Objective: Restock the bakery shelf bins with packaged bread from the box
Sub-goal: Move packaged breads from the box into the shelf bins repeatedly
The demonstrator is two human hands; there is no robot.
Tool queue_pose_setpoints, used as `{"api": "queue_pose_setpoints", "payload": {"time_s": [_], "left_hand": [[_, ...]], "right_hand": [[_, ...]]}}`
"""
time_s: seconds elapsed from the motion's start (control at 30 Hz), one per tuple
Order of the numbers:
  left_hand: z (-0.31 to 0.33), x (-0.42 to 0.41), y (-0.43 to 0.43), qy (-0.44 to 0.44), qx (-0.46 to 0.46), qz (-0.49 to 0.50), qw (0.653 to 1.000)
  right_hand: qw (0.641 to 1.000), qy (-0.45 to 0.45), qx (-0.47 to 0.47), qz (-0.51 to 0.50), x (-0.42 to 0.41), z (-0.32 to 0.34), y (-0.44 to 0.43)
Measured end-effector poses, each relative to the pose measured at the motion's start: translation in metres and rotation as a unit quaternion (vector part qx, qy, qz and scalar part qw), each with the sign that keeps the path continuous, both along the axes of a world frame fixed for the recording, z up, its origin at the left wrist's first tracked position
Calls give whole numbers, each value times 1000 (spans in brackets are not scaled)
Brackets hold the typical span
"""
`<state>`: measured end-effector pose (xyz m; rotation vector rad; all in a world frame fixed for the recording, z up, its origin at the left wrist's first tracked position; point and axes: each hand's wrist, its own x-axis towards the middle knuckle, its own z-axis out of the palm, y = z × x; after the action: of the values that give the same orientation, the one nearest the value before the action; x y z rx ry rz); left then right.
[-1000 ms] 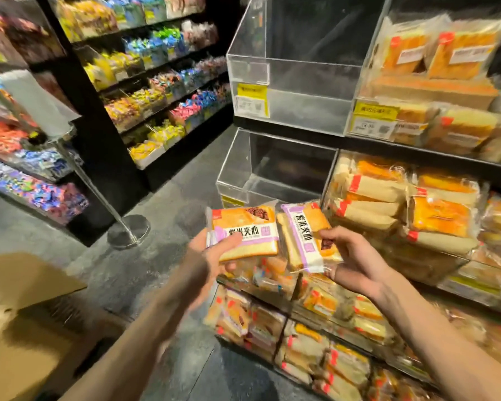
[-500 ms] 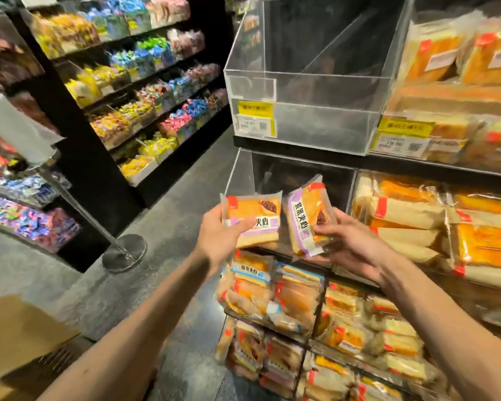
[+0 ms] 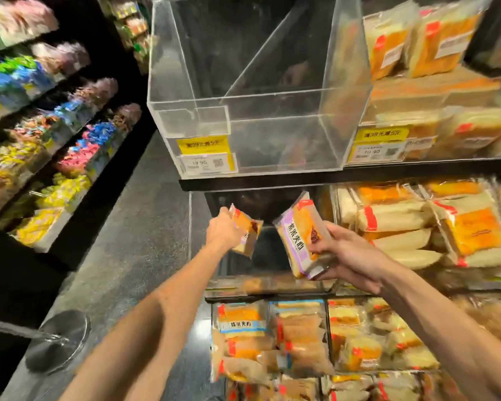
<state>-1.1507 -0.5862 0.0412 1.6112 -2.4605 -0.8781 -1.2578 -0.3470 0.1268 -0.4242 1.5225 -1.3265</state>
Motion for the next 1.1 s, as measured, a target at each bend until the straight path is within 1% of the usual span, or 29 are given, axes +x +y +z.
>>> {"api": "queue_pose_setpoints", "payload": {"time_s": [0.13, 0.27, 0.33, 0.43, 0.5, 0.53, 0.63, 0.73, 0.83, 0.9, 0.93, 0.97, 1.0, 1.03, 1.07, 1.1], "left_hand": [[-20, -22, -29, -23, 66, 26, 997], [-34, -26, -37, -59, 69, 38, 995], [-42, -22, -33, -70, 36, 40, 996], [-54, -16, -24, -125, -37, -42, 991], [-61, -16, -21, -180, -85, -115, 973], [-63, -17, -21, -205, -108, -135, 963], [-53, -19, -26, -258, -127, -185, 940], [-44, -16, -27, -240, -159, -213, 934], [-41, -15, -31, -221, -171, -208, 937], [-28, -19, -33, -161, -96, -186, 965], [-19, -22, -32, -99, -31, -172, 980], [-9, -23, -33, -21, 56, -148, 987], [0, -21, -30, 61, 161, -120, 978], [9, -18, -28, 118, 264, -103, 952], [17, -13, -25, 144, 340, -105, 923], [22, -5, -21, 134, 370, -131, 910]], "right_hand": [[999, 6, 4, -36, 0, -1, -16], [995, 25, 27, -92, 4, -9, -30], [993, 53, 55, -94, 5, -15, -36], [990, 86, 84, -76, 6, -20, -43], [991, 88, 85, -63, 6, -24, -47], [991, 90, 82, -57, 5, -25, -49], [991, 96, 81, -45, 3, -26, -54], [990, 116, 78, -27, 0, -24, -59], [988, 132, 75, -18, -2, -24, -65], [983, 162, 83, -13, -6, -25, -70], [979, 185, 90, -12, -9, -26, -73], [972, 214, 101, 0, -12, -27, -76], [963, 241, 116, 20, -14, -28, -80], [955, 261, 132, 49, -16, -28, -84], [949, 267, 148, 81, -18, -29, -89], [948, 255, 158, 106, -19, -31, -94]]}}
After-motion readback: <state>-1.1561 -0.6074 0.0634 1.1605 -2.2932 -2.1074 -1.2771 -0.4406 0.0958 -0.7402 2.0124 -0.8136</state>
